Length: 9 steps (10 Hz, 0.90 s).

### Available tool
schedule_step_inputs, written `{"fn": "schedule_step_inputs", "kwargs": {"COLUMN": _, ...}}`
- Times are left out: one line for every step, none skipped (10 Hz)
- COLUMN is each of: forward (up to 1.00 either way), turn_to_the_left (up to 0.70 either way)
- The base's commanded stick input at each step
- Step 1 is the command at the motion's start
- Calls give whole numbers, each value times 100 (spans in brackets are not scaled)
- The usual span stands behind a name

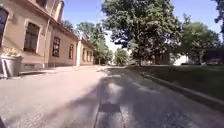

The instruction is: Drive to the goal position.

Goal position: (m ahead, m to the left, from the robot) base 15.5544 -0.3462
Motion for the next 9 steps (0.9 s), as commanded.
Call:
{"fn": "schedule_step_inputs", "kwargs": {"forward": 70, "turn_to_the_left": 0}}
{"fn": "schedule_step_inputs", "kwargs": {"forward": 70, "turn_to_the_left": 0}}
{"fn": "schedule_step_inputs", "kwargs": {"forward": 70, "turn_to_the_left": 0}}
{"fn": "schedule_step_inputs", "kwargs": {"forward": 70, "turn_to_the_left": 0}}
{"fn": "schedule_step_inputs", "kwargs": {"forward": 70, "turn_to_the_left": 0}}
{"fn": "schedule_step_inputs", "kwargs": {"forward": 70, "turn_to_the_left": 0}}
{"fn": "schedule_step_inputs", "kwargs": {"forward": 70, "turn_to_the_left": 0}}
{"fn": "schedule_step_inputs", "kwargs": {"forward": 70, "turn_to_the_left": 0}}
{"fn": "schedule_step_inputs", "kwargs": {"forward": 70, "turn_to_the_left": 0}}
